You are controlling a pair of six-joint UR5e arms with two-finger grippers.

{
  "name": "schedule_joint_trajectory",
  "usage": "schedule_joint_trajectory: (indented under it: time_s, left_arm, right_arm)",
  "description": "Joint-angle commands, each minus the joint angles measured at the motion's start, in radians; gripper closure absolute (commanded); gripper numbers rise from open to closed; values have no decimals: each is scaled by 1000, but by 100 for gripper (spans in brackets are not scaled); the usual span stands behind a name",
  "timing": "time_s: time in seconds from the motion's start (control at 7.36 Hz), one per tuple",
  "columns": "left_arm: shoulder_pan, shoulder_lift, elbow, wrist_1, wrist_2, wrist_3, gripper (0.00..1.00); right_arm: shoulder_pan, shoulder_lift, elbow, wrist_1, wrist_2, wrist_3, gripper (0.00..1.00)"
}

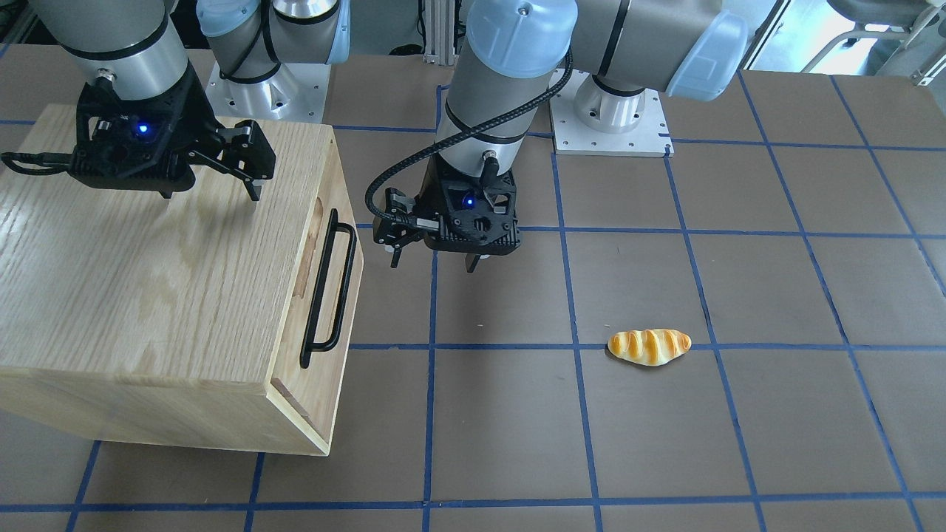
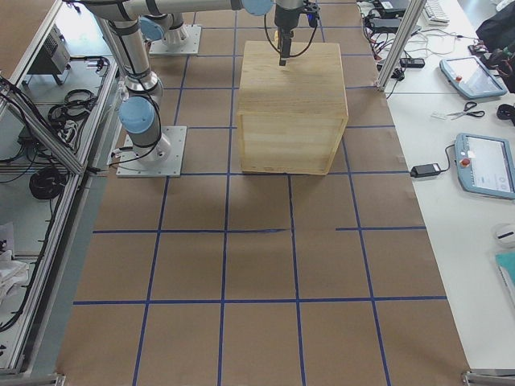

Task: Open upper drawer
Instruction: 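Move the left gripper toward the black drawer handle on the cabinet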

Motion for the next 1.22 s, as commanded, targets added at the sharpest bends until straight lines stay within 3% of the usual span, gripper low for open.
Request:
schedule_joint_trajectory:
  time_s: [0.0,1.09]
  left_arm:
    - [-20,-24,0,32,-5,2,0]
    - [-81,-87,46,60,-23,-75,0]
  right_arm:
    - [0,0,-1,0,0,1,0]
    - [0,0,0,0,0,1,0]
